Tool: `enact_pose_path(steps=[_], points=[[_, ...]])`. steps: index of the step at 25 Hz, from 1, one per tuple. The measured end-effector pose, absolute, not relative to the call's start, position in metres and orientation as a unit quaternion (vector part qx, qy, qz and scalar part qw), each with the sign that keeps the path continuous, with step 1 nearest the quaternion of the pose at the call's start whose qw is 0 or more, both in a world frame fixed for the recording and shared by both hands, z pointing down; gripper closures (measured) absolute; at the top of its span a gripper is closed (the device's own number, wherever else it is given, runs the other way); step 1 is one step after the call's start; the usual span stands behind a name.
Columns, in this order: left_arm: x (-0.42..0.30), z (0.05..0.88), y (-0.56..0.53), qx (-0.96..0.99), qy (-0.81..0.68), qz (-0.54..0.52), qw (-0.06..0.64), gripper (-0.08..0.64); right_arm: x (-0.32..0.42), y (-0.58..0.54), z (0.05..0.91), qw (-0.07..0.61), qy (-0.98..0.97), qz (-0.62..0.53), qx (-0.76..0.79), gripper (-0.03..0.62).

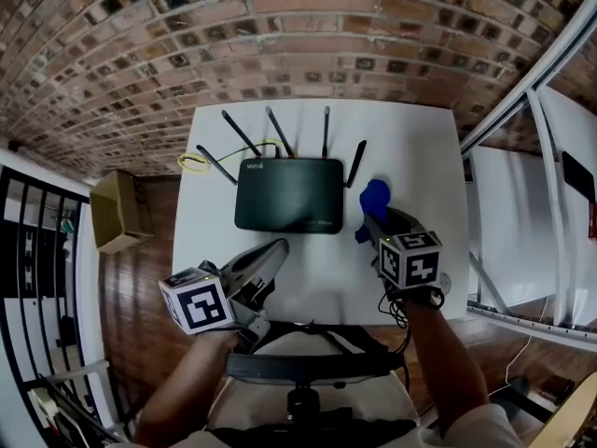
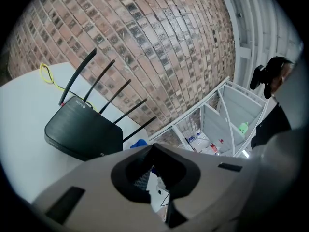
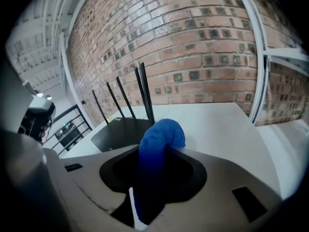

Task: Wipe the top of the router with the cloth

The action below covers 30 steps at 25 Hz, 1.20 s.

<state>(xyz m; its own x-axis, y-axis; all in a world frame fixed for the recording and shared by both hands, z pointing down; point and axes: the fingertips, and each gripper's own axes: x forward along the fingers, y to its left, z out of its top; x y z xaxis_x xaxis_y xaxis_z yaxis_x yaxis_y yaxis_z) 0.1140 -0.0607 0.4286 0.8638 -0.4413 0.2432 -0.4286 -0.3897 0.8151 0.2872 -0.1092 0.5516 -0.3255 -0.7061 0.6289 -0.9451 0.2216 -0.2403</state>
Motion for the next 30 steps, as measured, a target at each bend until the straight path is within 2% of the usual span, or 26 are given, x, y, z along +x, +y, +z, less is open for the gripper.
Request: enact_pose_path(steps=[6,11,16,22,30], points=[[0.109,0.423,-0.046,0.832,-0.262,-0.008,0.489,0.552,0.293,-0.097,0.505,0.057,-0.766,0.333,0.548,0.44],[0.112,0.413,-0.041,0.838,-0.24,-0.02,0.49,0.554,0.305,-0.085,0.468,-0.022,-0.755,0.326,0.568,0.44],[0.1,0.409,-0.033,0.84,-0.228,-0.028,0.492,0.554,0.29,-0.068,0.448,-0.037,-0.756,0.311,0.574,0.44],[0.06,0.398,-0.016,0.846,-0.217,-0.038,0.485,0.554,0.236,-0.046,0.425,-0.049,-0.762,0.315,0.563,0.441],[0.006,0.387,0.01,0.848,-0.204,-0.056,0.485,0.554,0.178,-0.005,0.387,-0.101,-0.751,0.326,0.565,0.451]])
